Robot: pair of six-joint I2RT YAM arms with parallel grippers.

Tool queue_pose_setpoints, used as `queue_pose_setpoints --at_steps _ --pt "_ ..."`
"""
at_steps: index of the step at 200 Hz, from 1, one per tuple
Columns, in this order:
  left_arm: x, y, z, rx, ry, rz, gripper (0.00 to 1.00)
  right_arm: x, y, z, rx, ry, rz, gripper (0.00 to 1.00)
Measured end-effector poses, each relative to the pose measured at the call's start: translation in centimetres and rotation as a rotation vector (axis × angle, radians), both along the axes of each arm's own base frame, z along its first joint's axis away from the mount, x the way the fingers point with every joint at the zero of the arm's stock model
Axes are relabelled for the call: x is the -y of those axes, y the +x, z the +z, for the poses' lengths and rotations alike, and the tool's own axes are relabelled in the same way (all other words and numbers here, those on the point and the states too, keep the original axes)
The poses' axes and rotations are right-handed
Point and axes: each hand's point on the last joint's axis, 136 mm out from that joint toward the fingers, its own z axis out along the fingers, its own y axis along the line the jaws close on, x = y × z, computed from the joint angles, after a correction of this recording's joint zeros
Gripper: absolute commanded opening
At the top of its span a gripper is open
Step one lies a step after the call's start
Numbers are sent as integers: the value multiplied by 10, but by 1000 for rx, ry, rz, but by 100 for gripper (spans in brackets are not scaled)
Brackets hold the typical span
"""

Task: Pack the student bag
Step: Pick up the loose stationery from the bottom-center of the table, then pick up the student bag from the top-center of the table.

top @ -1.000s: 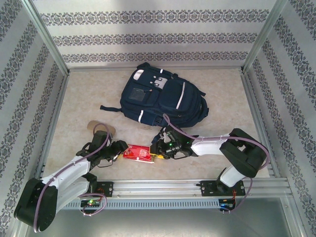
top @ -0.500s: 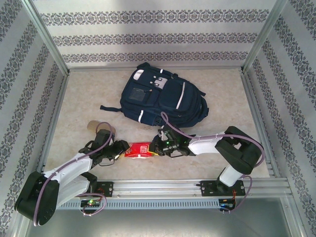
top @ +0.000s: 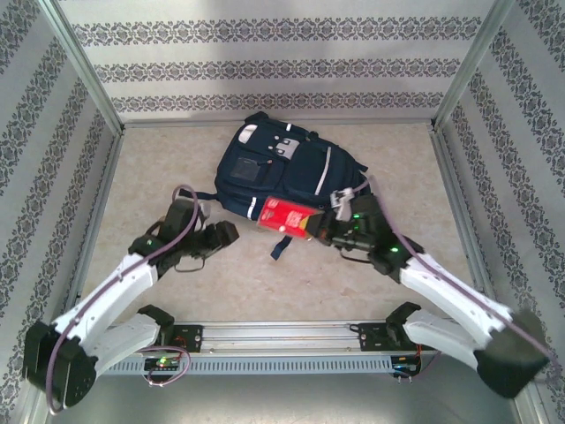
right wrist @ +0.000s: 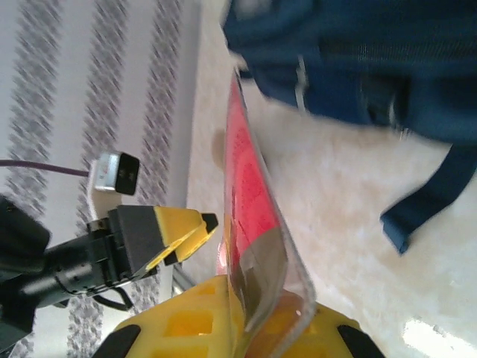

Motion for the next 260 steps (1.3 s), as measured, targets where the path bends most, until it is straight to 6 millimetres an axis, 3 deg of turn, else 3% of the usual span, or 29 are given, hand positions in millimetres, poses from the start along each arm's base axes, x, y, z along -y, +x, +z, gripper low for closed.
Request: queue_pose_setpoints --at_steps 27,51,94,131,164,201,260 --pt "25 42 35 46 24 -85 63 65 8 52 151 -33 -205 0" --pt "57 87 59 79 23 -171 63 112 5 68 219 -140 -378 0" --pt "135 170 84 143 5 -330 61 166 -4 41 198 -367 -571 0" --pt "199 219 71 158 -20 -432 58 190 -14 24 209 -502 -635 0" --pt "233 230 32 102 -57 -484 55 199 -19 9 208 -581 -630 1" --pt "248 224 -10 2 -85 -497 47 203 -22 4 224 -646 -604 1" --pt "266 218 -1 26 -127 -527 42 200 -22 -5 224 -670 -569 1"
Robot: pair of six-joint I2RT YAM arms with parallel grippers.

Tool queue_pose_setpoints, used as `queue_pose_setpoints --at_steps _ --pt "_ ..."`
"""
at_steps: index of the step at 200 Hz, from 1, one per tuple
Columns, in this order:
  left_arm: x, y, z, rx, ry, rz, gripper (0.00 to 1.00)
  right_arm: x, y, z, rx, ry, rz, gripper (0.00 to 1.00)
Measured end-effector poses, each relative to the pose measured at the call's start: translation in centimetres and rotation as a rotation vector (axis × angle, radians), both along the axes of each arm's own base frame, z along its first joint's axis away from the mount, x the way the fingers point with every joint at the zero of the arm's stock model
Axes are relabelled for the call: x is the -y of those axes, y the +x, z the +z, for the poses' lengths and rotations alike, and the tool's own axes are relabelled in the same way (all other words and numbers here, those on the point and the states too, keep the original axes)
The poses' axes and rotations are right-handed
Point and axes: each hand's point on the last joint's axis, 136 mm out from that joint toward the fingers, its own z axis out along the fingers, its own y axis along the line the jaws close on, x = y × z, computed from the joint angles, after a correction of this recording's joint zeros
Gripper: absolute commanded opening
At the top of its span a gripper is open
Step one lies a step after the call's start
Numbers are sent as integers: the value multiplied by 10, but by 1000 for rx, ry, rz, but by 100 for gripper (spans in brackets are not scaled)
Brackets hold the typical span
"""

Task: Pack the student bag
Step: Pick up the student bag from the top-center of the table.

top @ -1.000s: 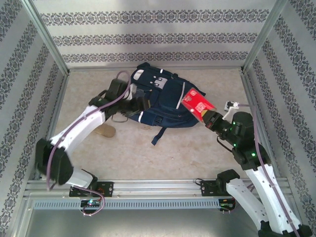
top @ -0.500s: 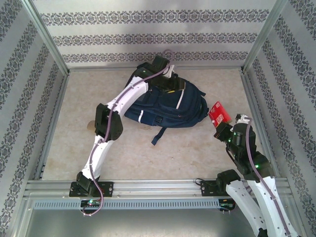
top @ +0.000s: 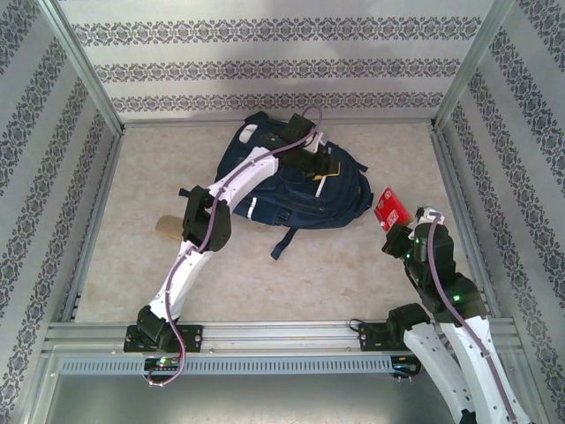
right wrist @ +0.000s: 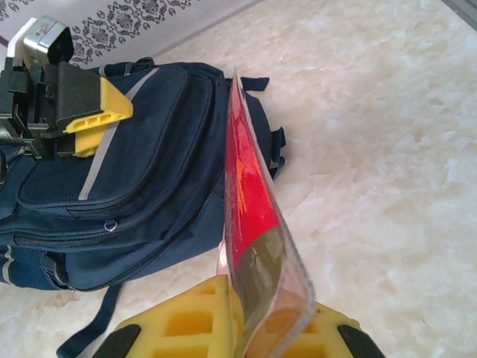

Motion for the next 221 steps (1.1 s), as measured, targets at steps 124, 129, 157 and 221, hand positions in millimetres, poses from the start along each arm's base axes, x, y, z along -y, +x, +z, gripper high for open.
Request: queue_pose_setpoints --at_steps 124,129,157,221 --pt "-2 13 -40 -31 98 63 0 -2 1 -2 -2 4 12 2" --pt "-1 14 -39 -29 96 63 0 -2 1 -2 -2 4 12 2" --pt "-1 14 -27 -17 87 63 0 -2 0 -2 -5 3 9 1" --pt "-14 16 30 29 34 89 0 2 -3 16 25 18 -15 3"
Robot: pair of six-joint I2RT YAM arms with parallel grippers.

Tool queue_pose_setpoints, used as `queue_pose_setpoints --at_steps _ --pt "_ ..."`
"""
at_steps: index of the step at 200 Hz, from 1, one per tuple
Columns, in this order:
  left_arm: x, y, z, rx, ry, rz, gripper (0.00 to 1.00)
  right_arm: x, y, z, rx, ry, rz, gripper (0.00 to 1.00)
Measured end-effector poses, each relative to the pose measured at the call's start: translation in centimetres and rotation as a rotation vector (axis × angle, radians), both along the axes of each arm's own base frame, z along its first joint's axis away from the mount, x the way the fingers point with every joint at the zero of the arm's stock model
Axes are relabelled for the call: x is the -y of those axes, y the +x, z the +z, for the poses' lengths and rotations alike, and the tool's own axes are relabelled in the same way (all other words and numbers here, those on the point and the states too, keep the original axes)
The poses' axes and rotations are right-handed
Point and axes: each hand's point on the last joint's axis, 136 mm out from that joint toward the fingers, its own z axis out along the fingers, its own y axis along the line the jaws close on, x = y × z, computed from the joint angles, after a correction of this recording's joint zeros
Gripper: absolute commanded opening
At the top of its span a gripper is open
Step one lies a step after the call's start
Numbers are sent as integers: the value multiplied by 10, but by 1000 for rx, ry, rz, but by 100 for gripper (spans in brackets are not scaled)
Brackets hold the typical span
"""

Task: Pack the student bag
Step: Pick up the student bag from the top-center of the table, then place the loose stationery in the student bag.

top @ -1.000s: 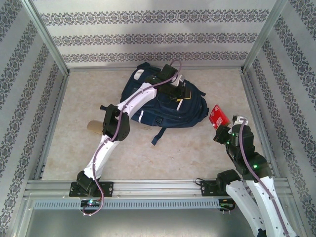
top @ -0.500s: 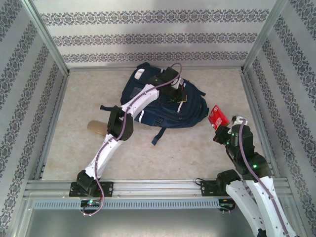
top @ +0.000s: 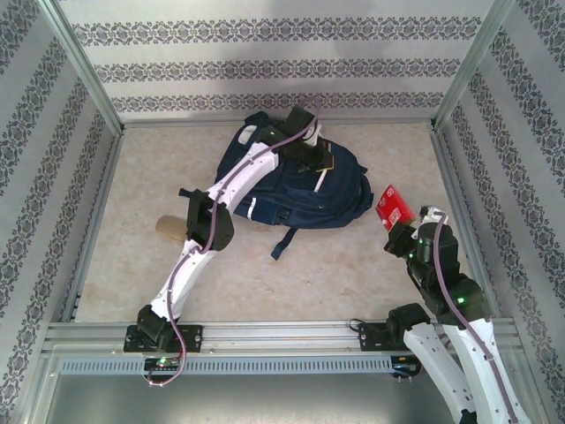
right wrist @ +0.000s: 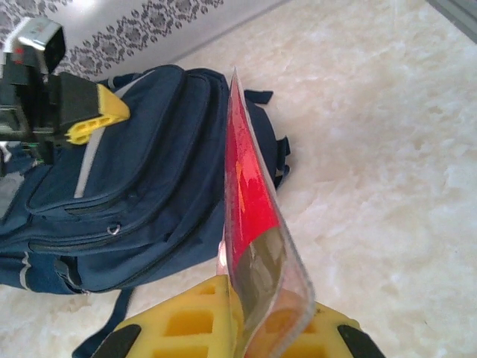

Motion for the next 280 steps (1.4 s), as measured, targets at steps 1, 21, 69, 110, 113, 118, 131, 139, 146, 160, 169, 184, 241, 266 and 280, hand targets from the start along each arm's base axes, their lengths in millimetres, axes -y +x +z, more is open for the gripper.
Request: queue_pose_setpoints --at_steps 1,21,69,110,113,118,131,139,146,160,169,184,241,266,280 --pt "0 0 2 2 -3 0 0 0 0 0 1 0 0 3" --pt "-11 -3 37 26 -38 3 0 -1 0 5 7 11 -1 4" --pt "-32 -18 93 65 -85 -15 0 -19 13 3 -48 72 78 2" --pt "-29 -31 101 40 -117 -61 0 -48 40 10 -20 279 194 0" --pt "-29 -31 101 37 -119 -64 0 -49 42 9 -19 292 197 0" --pt "-28 -33 100 32 -122 -70 0 -51 47 6 -23 322 202 0" --pt "-27 -35 100 21 -130 -81 0 -54 58 -4 -37 393 204 0" --pt "-27 -37 100 14 -134 -87 0 -55 65 -11 -51 436 203 0" --pt "-27 -38 101 10 -138 -91 0 -57 71 -17 -64 472 203 0" --pt "-27 -40 103 5 -149 -99 0 -62 80 -25 -79 528 215 0" --pt "-29 -40 105 2 -156 -100 0 -67 87 -29 -85 566 230 0" --pt "-31 -40 107 0 -167 -102 0 -72 97 -32 -89 607 249 0" --pt "-46 -40 123 -23 -221 -87 0 -73 118 -31 -29 622 265 0" --pt "-58 -36 134 -32 -258 -64 0 -62 125 -39 -54 572 218 0" --pt "-69 -32 142 -34 -283 -43 0 -56 127 -40 -50 555 195 0"
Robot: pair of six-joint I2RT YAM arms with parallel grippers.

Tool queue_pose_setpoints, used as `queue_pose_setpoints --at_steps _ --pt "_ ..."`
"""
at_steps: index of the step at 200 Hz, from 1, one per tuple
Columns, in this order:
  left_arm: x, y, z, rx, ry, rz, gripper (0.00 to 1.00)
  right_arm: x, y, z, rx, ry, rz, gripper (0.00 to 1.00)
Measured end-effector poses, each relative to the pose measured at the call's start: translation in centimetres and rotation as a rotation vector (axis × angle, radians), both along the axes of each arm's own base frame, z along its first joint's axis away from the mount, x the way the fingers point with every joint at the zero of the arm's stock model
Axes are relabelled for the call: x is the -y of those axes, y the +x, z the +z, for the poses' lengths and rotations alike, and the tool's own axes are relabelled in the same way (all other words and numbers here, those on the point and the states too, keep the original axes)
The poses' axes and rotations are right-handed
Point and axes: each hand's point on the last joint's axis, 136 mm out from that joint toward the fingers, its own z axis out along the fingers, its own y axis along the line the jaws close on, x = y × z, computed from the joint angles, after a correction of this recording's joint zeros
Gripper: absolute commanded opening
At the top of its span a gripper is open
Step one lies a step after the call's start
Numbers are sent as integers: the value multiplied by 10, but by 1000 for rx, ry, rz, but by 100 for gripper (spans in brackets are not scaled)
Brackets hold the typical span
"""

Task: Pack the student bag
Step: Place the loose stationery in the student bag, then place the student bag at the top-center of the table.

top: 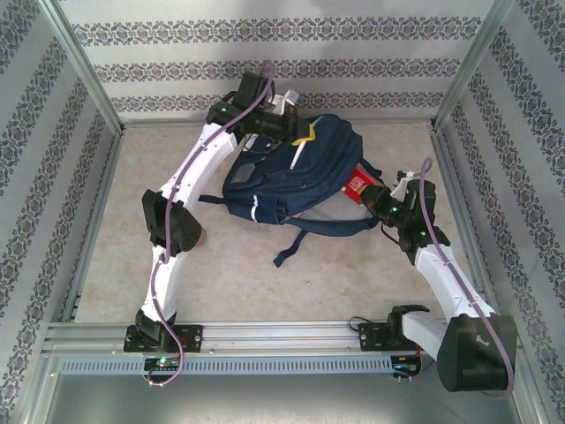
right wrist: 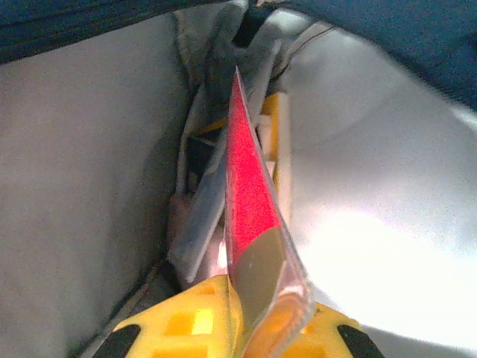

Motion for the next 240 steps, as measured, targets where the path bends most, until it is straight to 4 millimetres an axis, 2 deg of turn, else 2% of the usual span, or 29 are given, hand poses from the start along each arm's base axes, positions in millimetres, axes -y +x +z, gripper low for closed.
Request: queue_pose_setpoints --at_steps 28,54,90,108,128,149,176,191,218,227,240 --pt "-16 8 9 -4 -34 29 0 1 4 -8 -18 -10 2 0" --pt "-16 8 9 -17 -50 24 0 -4 9 -9 -30 9 33 0" --pt "-12 5 4 -39 -56 12 0 -13 14 13 4 53 61 0" --pt "-11 6 6 -40 -65 10 0 -26 21 27 17 80 98 0" --pt "-11 7 7 -36 -71 11 0 -43 35 32 -12 111 130 0" --pt "-10 7 8 -37 -75 11 0 -56 53 19 -92 141 119 0" --pt "-10 7 9 -41 -81 12 0 -74 79 -8 -197 177 86 3" --pt "-10 7 10 -41 -84 12 0 -89 101 -19 -228 183 77 13" --pt "-10 7 10 -45 -86 15 0 -124 147 -29 -232 207 97 57" --pt "-10 9 11 -43 -86 19 0 -132 156 -30 -222 218 106 66" --pt "-12 10 11 -44 -87 25 0 -135 161 -33 -212 224 107 75"
